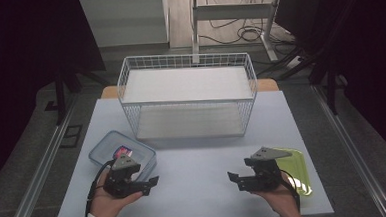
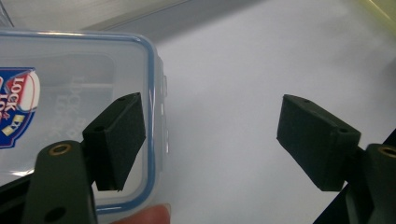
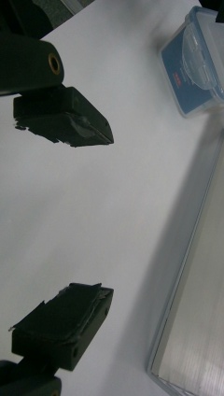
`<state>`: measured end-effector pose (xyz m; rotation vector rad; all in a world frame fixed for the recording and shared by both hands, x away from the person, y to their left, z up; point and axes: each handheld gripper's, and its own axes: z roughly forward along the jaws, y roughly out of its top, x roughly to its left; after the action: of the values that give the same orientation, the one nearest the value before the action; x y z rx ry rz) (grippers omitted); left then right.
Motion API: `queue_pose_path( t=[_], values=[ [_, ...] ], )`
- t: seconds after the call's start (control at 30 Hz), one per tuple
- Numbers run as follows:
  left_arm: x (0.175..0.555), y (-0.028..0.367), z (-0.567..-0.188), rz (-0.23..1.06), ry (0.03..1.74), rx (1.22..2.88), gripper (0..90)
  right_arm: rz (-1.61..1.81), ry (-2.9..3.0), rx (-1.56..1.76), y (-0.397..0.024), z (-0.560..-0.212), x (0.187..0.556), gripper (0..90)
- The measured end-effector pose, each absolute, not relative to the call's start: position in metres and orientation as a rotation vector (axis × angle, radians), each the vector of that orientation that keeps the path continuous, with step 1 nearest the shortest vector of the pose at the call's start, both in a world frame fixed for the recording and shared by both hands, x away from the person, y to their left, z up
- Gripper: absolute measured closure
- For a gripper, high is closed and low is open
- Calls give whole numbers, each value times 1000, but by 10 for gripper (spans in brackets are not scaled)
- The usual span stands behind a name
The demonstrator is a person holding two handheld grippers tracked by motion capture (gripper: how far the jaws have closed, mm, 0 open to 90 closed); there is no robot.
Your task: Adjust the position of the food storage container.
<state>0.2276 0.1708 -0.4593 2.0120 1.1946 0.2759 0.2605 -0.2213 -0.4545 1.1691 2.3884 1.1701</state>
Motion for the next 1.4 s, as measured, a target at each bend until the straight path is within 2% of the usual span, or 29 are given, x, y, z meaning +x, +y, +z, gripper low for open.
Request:
queue_pose_path(
  t=[0.53, 1.03, 1.4],
  values=[
    [223, 168, -457, 249, 1144, 2033, 224, 1161, 2363, 1199, -231, -453, 260, 221],
    [233, 191, -455, 243, 1199, 2017, 225, 1135, 2362, 1250, -234, -456, 262, 218],
    [250, 205, -434, 274, 1216, 2042, 232, 1132, 2378, 1253, -232, -456, 263, 218]
  ],
)
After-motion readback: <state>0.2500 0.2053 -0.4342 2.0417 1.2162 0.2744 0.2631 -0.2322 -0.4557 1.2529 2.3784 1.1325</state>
